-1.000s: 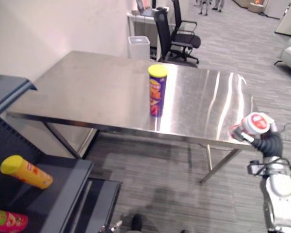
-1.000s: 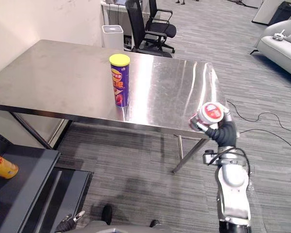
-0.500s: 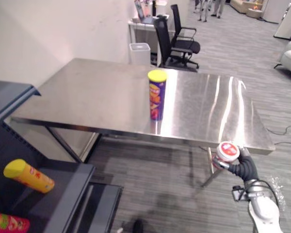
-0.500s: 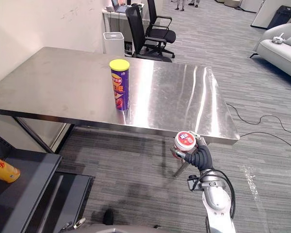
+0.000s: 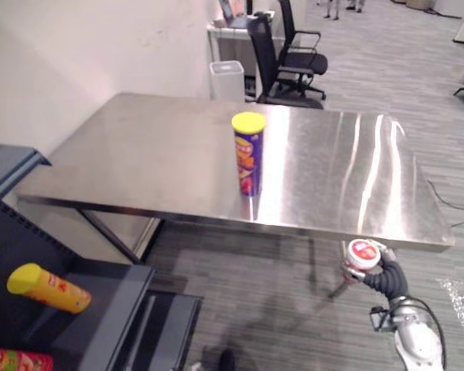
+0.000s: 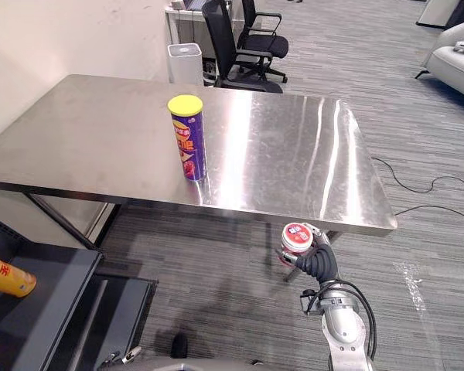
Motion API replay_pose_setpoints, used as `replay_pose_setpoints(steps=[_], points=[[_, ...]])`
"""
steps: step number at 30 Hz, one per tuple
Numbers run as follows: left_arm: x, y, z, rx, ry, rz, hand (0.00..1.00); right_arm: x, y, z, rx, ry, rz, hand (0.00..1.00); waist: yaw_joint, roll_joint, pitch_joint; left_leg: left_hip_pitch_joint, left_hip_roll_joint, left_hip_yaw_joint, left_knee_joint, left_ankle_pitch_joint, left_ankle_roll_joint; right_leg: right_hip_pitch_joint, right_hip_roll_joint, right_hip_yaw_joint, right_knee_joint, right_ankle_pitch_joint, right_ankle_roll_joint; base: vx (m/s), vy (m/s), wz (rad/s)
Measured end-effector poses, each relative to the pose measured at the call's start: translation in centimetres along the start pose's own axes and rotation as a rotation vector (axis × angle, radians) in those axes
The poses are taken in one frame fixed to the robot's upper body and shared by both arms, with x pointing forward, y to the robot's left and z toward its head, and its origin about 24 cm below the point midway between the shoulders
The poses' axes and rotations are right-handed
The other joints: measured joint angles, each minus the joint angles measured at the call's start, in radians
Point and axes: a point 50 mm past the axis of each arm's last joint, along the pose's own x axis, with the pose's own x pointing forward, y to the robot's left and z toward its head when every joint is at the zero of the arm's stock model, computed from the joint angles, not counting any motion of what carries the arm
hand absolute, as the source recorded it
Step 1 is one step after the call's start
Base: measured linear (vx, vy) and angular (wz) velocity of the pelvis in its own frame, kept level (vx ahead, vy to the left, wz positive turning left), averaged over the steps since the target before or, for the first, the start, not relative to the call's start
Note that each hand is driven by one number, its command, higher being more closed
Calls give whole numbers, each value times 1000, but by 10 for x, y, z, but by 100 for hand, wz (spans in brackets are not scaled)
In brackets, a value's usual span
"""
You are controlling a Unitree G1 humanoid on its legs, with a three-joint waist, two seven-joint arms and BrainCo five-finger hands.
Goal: Put the gum and the chips on the shelf.
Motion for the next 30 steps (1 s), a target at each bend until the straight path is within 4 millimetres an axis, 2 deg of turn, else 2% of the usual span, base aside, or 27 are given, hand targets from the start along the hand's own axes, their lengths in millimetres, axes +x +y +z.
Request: replay_pose_setpoints(steps=[5, 11, 14, 16, 19, 20, 21, 22, 23, 24, 25, 26, 27, 28, 29, 30], points=[[0, 0, 0, 0, 1, 0, 0, 0, -1, 0, -2, 1, -3, 100, 0, 1, 2, 4, 1, 0, 0, -1, -1, 1, -3, -1, 9, -6, 0, -4, -4, 1], [0, 0, 0, -3, -4, -2, 0, 1, -4, 2, -20, -12, 1, 100, 3, 3, 24, 18, 4, -6, 1, -12, -1, -25, -20, -5, 125, -78, -13, -43, -8, 6], [0, 0, 3, -5, -14, -3, 0, 2, -7, 3, -43, -22, 14, 100, 5, 2, 43, 16, 8, -28, 7, -3, -5, -41, -30, -32, 187, -105, -12, 4, -29, 27], [1, -1, 9, -2, -41, -8, 0, 9, -10, 8, -63, -56, 21, 100, 5, 2, 77, -8, 5, -68, 43, 8, -14, -48, -37, -75, 244, -139, -18, -19, -83, 54], [2, -5, 19, 2, -78, -18, 0, 20, -12, 19, -80, -118, 42, 100, 15, 11, 115, -80, 0, -101, 130, -24, -10, -87, -57, -114, 325, -180, -29, -76, -43, 54], [3, -8, 22, -6, -86, -22, 0, 24, -13, 23, -96, -141, 57, 100, 30, 30, 130, -116, 18, -40, 159, -48, 31, -100, -55, -144, 369, -195, -39, -154, -103, 65], [2, -13, 23, -13, -95, -33, 0, 24, -13, 24, -102, -148, 79, 100, 28, 46, 134, -141, 53, 54, 182, -79, 112, -102, -56, -218, 382, -193, -49, -129, -123, 75], [2, -13, 25, -14, -102, -33, 0, 23, -13, 24, -93, -145, 85, 100, 29, 40, 134, -142, 66, 116, 180, -111, 146, -98, -60, -244, 365, -191, -57, -84, -127, 86], [3, -10, 28, -17, -109, -25, 0, 22, -13, 23, -91, -146, 86, 100, 31, 29, 136, -172, 97, 226, 254, -145, 177, -91, -77, -280, 333, -197, -66, -69, -80, 70], [2, -10, 28, -32, -112, -20, 0, 24, -15, 25, -95, -154, 81, 100, 33, 45, 138, -238, 178, 373, 533, -154, 229, -119, -106, -323, 409, -230, -90, -52, -87, 76], [0, -13, 22, -46, -109, -23, 0, 25, -16, 28, -102, -169, 81, 100, 36, 74, 145, -263, 238, 504, 694, -131, 257, -142, -125, -335, 526, -273, -95, -47, -94, 76], [-1, -14, 24, -46, -122, -28, 0, 23, -17, 28, -102, -168, 76, 100, 23, 76, 150, -286, 248, 539, 719, -104, 303, -168, -147, -336, 574, -290, -109, -82, -118, 87], [-2, -11, 30, -50, -150, -24, 0, 20, -17, 23, -99, -143, 79, 100, 18, 70, 150, -290, 226, 585, 661, -45, 318, -207, -173, -336, 605, -310, -130, -162, -96, 114], [-1, -7, 38, -80, -177, -8, 0, 16, -17, 20, -93, -125, 74, 100, 16, 44, 152, -281, 220, 637, 700, -85, 269, -209, -189, -371, 540, -306, -127, -279, -157, 81], [-2, -9, 31, -106, -160, -6, 0, 18, -16, 19, -79, -120, 67, 100, 37, 53, 158, -251, 305, 723, 977, -165, 246, -215, -211, -387, 574, -318, -148, -202, -138, 56], [-3, -11, 26, -115, -144, -11, 0, 18, -16, 19, -69, -118, 62, 100, 32, 58, 158, -227, 319, 737, 1043, -172, 225, -212, -221, -394, 577, -319, -151, -181, -167, 47]])
